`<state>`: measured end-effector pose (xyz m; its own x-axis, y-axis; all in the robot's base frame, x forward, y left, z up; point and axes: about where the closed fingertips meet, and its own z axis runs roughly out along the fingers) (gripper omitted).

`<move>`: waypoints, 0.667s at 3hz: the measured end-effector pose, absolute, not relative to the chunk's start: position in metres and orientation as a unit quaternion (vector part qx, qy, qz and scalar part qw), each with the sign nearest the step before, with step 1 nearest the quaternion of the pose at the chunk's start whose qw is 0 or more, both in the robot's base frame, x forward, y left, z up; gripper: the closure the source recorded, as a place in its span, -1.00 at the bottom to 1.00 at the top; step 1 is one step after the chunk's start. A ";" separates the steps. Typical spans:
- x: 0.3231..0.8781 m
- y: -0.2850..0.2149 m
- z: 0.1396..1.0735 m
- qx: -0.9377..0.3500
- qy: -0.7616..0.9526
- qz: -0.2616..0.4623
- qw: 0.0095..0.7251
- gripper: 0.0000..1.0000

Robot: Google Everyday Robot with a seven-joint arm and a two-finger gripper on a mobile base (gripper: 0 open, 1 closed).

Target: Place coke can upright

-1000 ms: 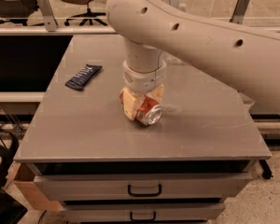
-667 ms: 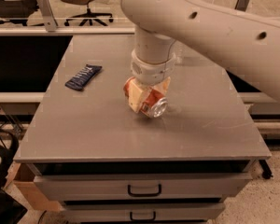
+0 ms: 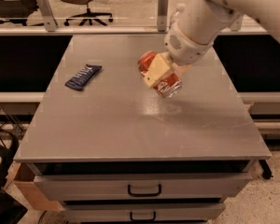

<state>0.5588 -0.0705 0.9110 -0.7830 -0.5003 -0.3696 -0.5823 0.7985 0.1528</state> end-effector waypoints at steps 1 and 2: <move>0.568 -0.092 0.912 -0.285 0.910 0.225 0.201 1.00; 0.566 -0.107 0.913 -0.283 0.871 0.311 0.255 1.00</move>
Offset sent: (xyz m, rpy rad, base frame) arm -0.0018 -0.0677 0.0104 0.7158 -0.2114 0.0962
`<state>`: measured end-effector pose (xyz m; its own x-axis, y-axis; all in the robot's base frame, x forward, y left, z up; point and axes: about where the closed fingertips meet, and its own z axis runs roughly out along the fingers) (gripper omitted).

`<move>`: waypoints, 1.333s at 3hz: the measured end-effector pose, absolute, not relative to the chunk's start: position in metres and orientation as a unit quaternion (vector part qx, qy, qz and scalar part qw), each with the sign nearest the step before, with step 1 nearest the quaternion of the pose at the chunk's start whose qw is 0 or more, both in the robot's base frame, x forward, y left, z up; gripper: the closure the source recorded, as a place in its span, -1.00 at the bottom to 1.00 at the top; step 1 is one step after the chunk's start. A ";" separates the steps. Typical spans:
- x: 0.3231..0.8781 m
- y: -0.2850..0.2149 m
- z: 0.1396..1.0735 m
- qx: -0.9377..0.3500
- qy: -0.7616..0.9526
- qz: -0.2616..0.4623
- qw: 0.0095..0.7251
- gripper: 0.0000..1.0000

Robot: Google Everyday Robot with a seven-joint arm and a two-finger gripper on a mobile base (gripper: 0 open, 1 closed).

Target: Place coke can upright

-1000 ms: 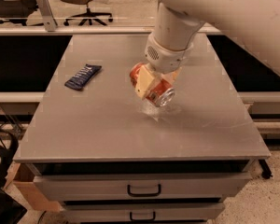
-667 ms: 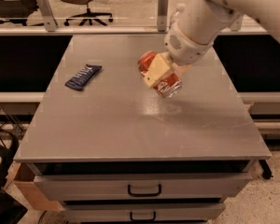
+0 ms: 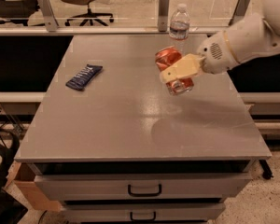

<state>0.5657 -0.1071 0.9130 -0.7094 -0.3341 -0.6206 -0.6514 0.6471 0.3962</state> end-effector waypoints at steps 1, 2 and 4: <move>0.556 -0.119 0.916 -0.281 0.826 0.365 0.326 1.00; 0.543 -0.126 0.912 -0.286 0.771 0.394 0.411 1.00; 0.527 -0.127 0.896 -0.293 0.720 0.401 0.484 1.00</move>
Offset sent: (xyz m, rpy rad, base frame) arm -0.0351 -0.0330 0.0001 0.3927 -0.4244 0.0137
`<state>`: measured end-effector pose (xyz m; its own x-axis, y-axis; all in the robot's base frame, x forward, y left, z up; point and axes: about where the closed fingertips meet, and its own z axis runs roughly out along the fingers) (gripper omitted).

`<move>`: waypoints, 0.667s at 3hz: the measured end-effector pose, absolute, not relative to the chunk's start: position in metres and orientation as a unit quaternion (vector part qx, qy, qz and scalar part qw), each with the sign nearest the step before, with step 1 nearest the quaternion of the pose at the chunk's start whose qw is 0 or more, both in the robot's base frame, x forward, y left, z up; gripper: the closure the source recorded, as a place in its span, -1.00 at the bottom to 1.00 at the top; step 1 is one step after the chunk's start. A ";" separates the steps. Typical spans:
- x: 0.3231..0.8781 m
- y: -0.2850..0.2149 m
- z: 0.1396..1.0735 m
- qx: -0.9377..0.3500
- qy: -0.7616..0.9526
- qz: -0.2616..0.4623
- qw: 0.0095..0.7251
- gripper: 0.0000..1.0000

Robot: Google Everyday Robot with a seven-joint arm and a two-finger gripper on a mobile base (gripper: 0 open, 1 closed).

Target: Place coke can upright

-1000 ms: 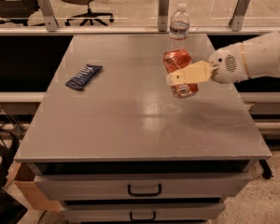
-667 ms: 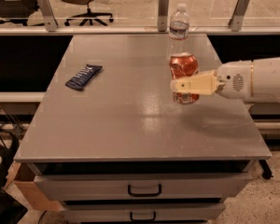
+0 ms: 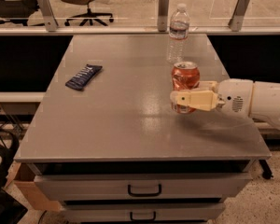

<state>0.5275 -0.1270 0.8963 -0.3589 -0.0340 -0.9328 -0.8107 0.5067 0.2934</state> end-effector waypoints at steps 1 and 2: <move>0.519 -0.123 0.891 -0.298 0.710 0.388 0.506 1.00; 0.511 -0.121 0.886 -0.299 0.709 0.364 0.525 1.00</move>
Offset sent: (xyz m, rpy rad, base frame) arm -0.0263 0.0020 -0.0163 -0.0524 -0.1449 -0.1047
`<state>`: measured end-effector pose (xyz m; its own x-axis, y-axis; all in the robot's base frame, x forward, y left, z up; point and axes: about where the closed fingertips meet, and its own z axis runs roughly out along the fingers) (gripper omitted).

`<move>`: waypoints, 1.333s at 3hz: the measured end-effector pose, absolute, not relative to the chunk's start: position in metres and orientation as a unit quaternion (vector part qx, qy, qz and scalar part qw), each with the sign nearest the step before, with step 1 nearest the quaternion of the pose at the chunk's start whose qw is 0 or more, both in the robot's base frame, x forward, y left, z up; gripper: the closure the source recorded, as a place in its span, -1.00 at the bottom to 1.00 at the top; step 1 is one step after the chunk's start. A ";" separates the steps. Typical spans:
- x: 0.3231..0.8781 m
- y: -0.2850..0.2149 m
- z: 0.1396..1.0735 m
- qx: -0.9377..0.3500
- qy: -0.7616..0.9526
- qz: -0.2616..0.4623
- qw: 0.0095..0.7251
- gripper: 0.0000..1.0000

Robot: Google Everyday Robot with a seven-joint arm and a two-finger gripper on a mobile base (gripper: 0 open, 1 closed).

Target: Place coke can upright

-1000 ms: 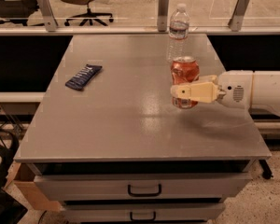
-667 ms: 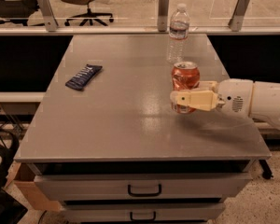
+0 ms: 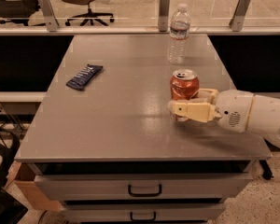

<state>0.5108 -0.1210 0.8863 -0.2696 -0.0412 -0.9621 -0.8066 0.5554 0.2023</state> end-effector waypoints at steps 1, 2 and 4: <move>0.502 -0.114 0.873 -0.297 0.706 0.330 0.552 1.00; 0.501 -0.113 0.873 -0.297 0.705 0.329 0.553 0.94; 0.501 -0.108 0.874 -0.301 0.704 0.331 0.552 -0.15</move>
Offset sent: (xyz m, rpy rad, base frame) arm -0.0121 0.0070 -0.0214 -0.0366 -0.0862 -0.0905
